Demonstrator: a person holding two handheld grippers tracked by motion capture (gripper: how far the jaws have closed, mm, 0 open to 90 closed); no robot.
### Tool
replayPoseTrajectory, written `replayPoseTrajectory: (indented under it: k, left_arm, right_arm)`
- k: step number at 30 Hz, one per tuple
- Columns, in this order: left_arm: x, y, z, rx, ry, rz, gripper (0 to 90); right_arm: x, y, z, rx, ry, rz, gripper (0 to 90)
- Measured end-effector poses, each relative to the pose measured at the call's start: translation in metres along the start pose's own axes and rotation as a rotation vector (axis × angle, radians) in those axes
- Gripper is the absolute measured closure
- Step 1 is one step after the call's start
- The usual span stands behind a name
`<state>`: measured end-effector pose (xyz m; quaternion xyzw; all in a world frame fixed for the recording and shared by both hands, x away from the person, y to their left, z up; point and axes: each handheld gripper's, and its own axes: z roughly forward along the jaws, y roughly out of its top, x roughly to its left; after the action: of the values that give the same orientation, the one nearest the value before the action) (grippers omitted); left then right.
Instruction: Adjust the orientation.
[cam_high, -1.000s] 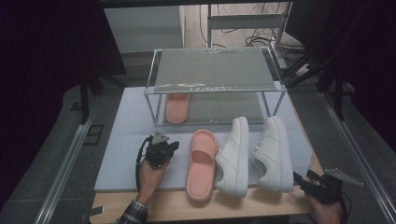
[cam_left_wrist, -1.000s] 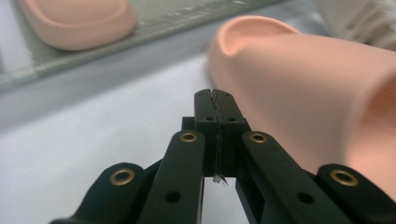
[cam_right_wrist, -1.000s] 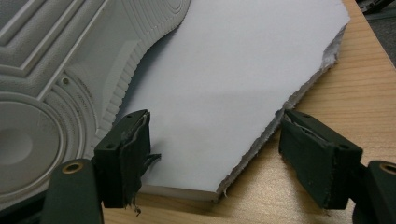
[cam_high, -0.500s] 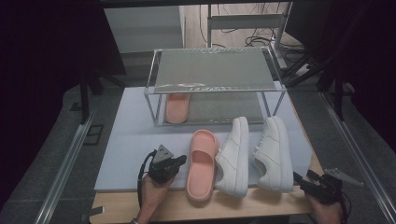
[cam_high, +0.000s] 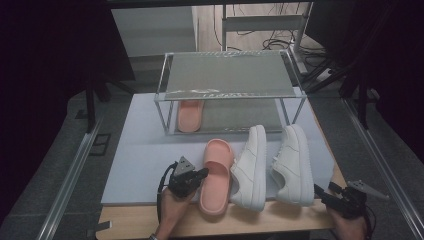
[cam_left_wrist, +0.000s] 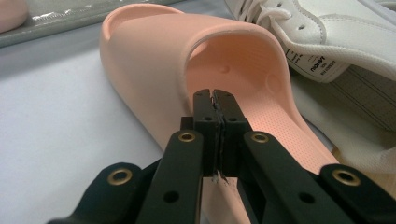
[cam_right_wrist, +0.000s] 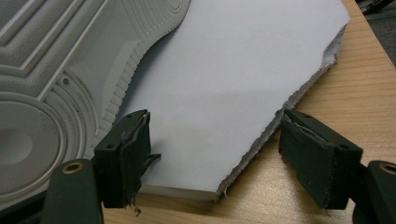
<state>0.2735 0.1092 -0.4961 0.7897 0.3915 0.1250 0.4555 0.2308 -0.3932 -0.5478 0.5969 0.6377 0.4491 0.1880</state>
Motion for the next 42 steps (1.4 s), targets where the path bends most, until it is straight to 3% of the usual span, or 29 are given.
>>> replayPoseTrajectory:
  k: [11,19,24,32,38,42]
  left_arm:
    - [0.012,0.005,-0.001,0.021,0.082,0.02,88.9]
    - [0.013,0.008,-0.007,0.025,0.101,0.025,88.3]
    - [0.018,0.015,-0.015,0.021,0.12,0.017,80.0]
    - [0.024,0.02,0.005,0.077,0.115,0.012,70.9]
    - [0.026,0.026,0.016,0.097,0.116,0.003,71.5]
    - [0.025,0.03,0.018,0.108,0.116,-0.008,77.0]
  right_arm:
    - [0.0,0.0,0.0,0.0,0.0,0.0,25.3]
    - [0.0,0.0,0.0,0.0,0.0,0.0,25.4]
    - [0.0,0.0,0.0,0.0,0.0,0.0,25.4]
    - [0.0,0.0,0.0,0.0,0.0,0.0,25.3]
    - [0.0,0.0,0.0,0.0,0.001,0.0,25.4]
    - [0.0,0.0,0.0,0.0,0.0,0.0,25.4]
